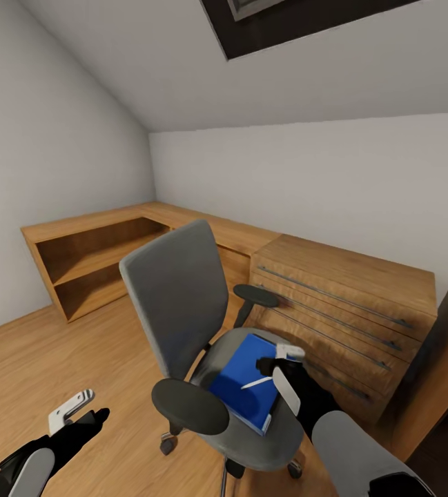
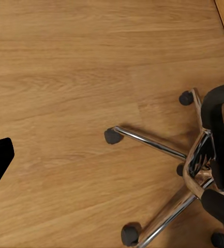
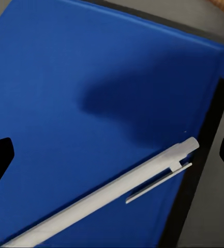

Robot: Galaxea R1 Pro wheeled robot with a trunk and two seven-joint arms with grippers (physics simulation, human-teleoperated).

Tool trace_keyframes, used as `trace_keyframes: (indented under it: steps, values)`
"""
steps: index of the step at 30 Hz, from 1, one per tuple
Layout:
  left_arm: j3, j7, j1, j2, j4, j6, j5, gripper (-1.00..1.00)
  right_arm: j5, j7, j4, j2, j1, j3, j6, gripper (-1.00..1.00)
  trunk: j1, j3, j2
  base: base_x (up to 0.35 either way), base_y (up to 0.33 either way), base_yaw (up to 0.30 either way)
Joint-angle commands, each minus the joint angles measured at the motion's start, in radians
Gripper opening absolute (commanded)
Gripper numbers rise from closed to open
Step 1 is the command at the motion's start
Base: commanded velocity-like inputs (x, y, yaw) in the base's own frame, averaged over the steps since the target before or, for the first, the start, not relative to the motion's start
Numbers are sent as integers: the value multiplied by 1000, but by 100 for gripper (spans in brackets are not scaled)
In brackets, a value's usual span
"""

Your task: In the bedroom, organize the workspace by keeping the computer under the desk, ensuring the monitor is on the desk, placing the keyboard on the desk next to the monitor, placing the mouse on the desk next to the keyboard, moving the folder from the swivel chair onto the desk next to the mouse, stacking the notebook on top of the folder with the pen on top of the notebook, and positioning the swivel chair next to the desk.

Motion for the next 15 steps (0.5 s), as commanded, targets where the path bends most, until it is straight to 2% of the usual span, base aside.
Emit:
trace_keyframes:
  steps: [1, 8, 15]
  values:
    - [0, 9, -1, 0, -2, 2, 11, 100, -11, -9, 0, -1, -1, 6, 23, 100, 0, -1, -1, 0, 0, 0]
    - [0, 9, -1, 0, -2, 2, 11, 100, -12, -8, 1, -1, -1, 6, 72, 100, 0, -1, -1, 0, 0, 0]
    - [-1, 10, -1, 0, -3, 2, 11, 100, -13, -8, 1, -1, -1, 6, 82, 100, 0, -1, -1, 0, 0, 0]
